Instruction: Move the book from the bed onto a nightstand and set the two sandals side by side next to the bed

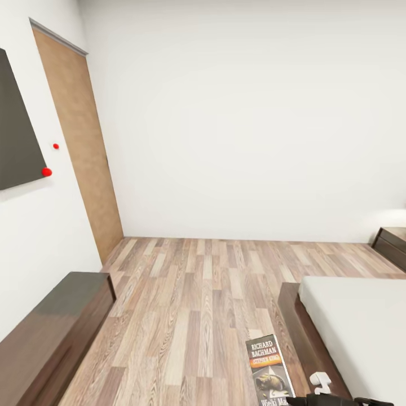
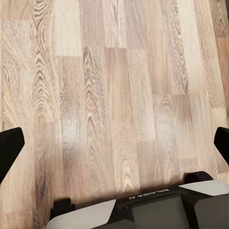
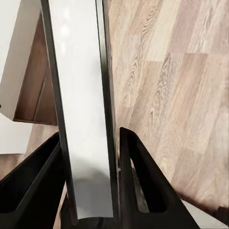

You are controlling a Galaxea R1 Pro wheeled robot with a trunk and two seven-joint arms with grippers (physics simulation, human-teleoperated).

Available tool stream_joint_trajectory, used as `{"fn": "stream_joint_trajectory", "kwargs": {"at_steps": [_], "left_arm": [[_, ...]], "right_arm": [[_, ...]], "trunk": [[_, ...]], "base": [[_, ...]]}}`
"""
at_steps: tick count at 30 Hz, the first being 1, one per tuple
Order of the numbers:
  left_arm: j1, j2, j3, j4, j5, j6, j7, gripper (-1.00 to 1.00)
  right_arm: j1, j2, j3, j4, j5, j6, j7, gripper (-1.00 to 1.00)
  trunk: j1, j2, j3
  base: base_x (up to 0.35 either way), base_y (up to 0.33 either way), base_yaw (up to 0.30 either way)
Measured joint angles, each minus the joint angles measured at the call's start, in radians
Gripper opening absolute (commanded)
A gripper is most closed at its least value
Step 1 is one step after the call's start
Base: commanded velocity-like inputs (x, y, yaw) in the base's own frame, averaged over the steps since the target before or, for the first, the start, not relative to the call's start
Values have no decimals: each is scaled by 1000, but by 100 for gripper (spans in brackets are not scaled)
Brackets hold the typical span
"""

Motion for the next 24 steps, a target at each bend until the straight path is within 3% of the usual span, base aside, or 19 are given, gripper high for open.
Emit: {"fn": "stream_joint_trajectory", "kwargs": {"at_steps": [3,5,16,24], "left_arm": [[0,0,0,0,-1,0,0,100],[0,0,0,1,-1,0,0,100],[0,0,0,1,-1,0,0,100],[0,-1,0,1,-1,0,0,100]], "right_arm": [[0,3,1,1,11,-4,-193,-100],[0,7,5,1,5,-1,-252,-100],[0,9,4,-1,-1,-1,-274,-100],[0,9,4,-1,-1,-1,-273,-100]], "trunk": [[0,0,0],[0,0,0],[0,0,0],[0,0,0]], "base": [[121,0,0],[121,0,0],[129,2,0],[281,75,0]]}}
